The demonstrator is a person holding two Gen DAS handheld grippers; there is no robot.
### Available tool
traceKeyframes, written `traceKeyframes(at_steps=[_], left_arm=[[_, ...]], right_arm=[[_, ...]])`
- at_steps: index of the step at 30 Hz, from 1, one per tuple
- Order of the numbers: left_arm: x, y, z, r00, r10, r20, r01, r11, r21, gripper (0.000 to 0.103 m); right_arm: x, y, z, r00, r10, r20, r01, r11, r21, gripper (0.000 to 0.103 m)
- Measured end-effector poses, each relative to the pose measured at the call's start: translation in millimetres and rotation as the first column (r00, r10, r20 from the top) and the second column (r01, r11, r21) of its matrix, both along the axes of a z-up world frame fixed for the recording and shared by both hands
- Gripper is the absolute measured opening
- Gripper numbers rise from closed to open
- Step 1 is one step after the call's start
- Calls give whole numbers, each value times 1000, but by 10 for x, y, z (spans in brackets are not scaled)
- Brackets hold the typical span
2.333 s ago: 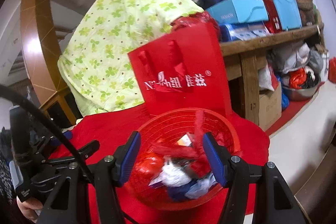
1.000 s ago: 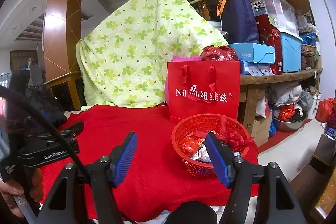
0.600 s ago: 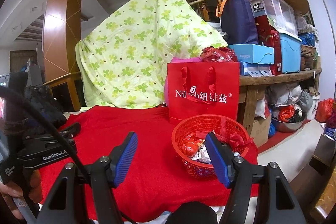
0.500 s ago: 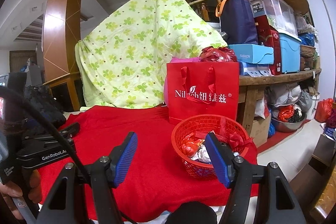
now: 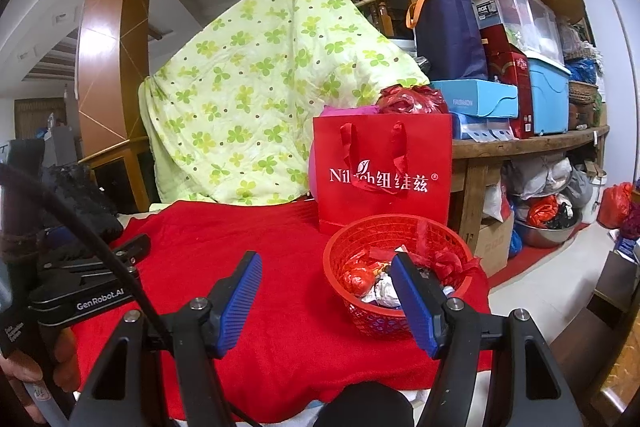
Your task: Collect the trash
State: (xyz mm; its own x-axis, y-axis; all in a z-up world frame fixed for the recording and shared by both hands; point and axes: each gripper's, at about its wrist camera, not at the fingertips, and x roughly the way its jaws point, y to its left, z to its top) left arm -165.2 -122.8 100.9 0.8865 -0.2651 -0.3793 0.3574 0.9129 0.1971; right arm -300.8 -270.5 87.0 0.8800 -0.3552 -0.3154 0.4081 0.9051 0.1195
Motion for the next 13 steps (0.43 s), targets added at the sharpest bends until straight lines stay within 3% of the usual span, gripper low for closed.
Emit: traceKeyframes(at_steps=[10,13], left_arm=[[69,-65,-41,1000,-20,-1,20,1000,-9,100],[263,-30,-133,998,-20,-51,18,999,-42,100]], right_arm=[[58,-108,-81,999,-30,-22,30,999,22,71],[129,-146,-165,999,-42,-36,43,999,33,71]])
